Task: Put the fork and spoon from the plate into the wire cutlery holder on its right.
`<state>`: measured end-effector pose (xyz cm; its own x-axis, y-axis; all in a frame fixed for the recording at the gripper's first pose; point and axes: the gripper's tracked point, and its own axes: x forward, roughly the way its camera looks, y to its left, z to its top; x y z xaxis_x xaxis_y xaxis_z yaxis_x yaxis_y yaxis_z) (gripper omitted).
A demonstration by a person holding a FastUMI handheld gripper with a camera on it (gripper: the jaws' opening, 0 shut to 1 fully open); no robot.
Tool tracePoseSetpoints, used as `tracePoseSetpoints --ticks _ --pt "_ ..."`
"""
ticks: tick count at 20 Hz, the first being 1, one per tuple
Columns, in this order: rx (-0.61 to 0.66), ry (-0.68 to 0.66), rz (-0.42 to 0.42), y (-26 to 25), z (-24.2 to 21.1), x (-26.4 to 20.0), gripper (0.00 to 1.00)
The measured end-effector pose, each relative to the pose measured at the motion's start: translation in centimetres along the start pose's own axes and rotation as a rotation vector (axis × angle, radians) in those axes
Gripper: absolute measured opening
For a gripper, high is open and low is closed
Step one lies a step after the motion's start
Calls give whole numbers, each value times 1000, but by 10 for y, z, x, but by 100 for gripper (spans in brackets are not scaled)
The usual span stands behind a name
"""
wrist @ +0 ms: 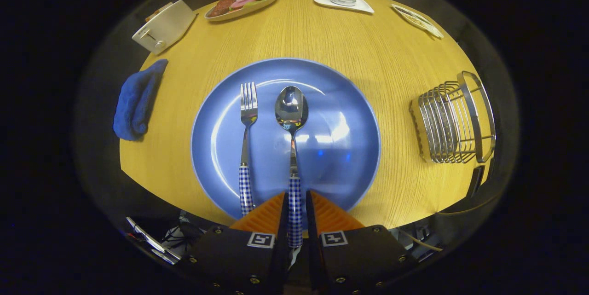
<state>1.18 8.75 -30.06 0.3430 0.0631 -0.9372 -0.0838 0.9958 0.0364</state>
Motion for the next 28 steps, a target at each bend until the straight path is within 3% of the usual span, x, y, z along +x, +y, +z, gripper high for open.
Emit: tracePoseSetpoints --ticks 4,6,12,17,22,28 --pt "-69 -26 -21 -9 7 -15 22" --pt "-96 -25 -10 -9 10 -8 5" --pt "-134 4 29 -8 19 -1 6" --pt "-168 -8 11 -21 17 -10 6" --pt "-191 1 19 -45 19 -46 6" --pt "-279 56 -46 -116 16 -115 6"
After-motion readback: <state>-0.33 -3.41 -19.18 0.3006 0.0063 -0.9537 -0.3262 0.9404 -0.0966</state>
